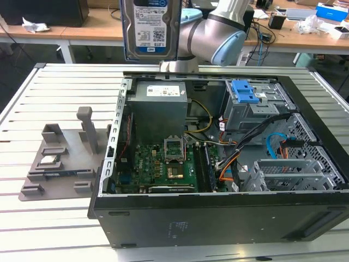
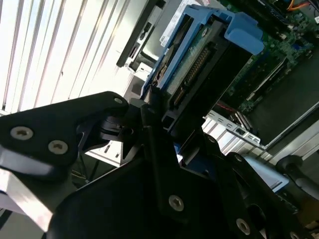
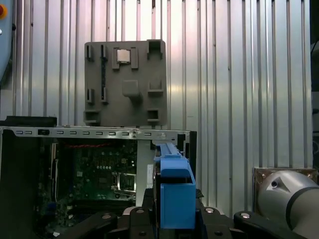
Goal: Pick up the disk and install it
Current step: 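Pick up the disk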
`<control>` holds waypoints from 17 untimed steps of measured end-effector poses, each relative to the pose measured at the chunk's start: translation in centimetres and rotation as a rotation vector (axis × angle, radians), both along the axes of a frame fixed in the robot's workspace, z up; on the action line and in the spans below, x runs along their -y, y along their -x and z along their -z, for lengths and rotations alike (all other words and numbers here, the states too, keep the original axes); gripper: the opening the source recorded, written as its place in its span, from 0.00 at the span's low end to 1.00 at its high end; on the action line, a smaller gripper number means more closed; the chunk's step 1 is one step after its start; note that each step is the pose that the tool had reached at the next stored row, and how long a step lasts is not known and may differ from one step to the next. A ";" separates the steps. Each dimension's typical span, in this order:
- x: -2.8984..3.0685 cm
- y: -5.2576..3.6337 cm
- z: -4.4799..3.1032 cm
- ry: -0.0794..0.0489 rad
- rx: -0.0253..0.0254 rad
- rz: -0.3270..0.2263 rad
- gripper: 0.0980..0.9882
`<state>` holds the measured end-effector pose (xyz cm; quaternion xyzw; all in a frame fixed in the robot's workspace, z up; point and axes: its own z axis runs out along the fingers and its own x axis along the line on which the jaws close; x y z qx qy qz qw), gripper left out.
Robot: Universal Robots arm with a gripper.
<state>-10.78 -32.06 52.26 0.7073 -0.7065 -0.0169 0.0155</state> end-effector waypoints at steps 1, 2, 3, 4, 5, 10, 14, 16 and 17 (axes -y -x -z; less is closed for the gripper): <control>0.00 -0.47 0.00 0.000 0.0000 0.000 0.30; 0.00 -0.94 0.00 0.000 0.0000 0.000 0.30; 0.00 -1.72 0.00 0.000 -0.0001 0.000 0.30; 0.00 -2.36 0.00 0.000 0.0000 0.000 0.30; 0.00 -3.24 0.00 0.000 -0.0001 0.000 0.30; -0.02 -6.73 0.00 0.000 -0.0004 0.000 0.30; -0.04 -8.61 0.00 0.000 -0.0005 0.000 0.30; -0.06 -10.14 0.00 0.000 -0.0008 0.000 0.30; -0.09 -11.28 0.01 0.000 -0.0009 0.000 0.30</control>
